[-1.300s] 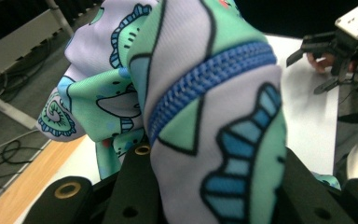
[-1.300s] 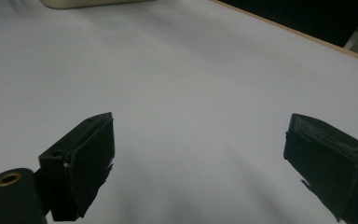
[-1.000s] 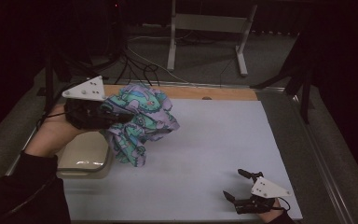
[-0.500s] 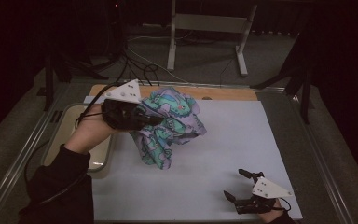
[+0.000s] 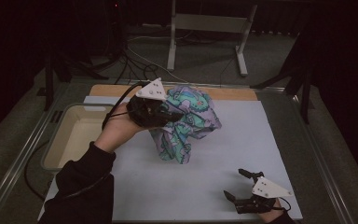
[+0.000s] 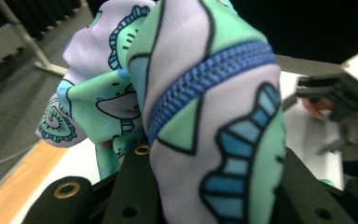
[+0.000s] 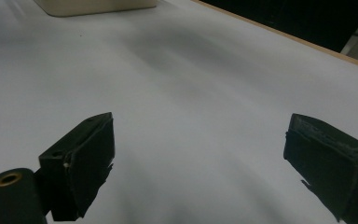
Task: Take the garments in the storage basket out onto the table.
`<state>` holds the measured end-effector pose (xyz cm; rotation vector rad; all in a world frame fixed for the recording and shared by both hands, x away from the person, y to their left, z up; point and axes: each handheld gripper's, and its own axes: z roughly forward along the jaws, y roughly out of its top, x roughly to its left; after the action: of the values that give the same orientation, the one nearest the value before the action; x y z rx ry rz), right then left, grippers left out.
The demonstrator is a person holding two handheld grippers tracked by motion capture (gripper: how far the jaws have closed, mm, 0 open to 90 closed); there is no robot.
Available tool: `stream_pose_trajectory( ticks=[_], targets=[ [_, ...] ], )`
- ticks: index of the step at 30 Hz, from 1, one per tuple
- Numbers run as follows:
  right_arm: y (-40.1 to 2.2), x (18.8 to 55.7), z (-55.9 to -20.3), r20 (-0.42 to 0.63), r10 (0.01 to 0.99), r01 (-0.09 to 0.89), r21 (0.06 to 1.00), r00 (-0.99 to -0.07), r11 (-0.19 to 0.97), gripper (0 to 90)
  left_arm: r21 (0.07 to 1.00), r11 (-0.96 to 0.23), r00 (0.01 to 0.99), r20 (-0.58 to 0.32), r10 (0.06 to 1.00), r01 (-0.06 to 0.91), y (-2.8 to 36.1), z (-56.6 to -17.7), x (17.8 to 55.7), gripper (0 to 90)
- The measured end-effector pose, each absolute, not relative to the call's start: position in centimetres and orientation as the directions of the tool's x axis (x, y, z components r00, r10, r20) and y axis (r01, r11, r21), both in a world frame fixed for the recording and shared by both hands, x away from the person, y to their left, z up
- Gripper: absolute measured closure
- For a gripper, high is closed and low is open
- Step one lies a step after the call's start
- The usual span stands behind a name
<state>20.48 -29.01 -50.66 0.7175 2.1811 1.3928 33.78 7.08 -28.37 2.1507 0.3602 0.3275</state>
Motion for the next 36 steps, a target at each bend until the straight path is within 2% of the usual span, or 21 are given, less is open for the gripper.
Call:
stream_pose_trajectory(
  ticks=[17,36],
  targets=[
    [-29.0,20.5,-50.6,-0.089,0.644,0.185,0.92,-0.76,0.346,9.0,0.845,-0.518,0.892,0.121,0.435,0.138,2.9,-29.5,34.6,71.7],
    [-29.1,20.5,-50.5,-0.096,0.648,0.177,0.922,-0.755,0.343,9.0,0.831,-0.509,0.875,0.057,0.481,0.226,0.4,-34.2,36.4,71.4]
  ],
)
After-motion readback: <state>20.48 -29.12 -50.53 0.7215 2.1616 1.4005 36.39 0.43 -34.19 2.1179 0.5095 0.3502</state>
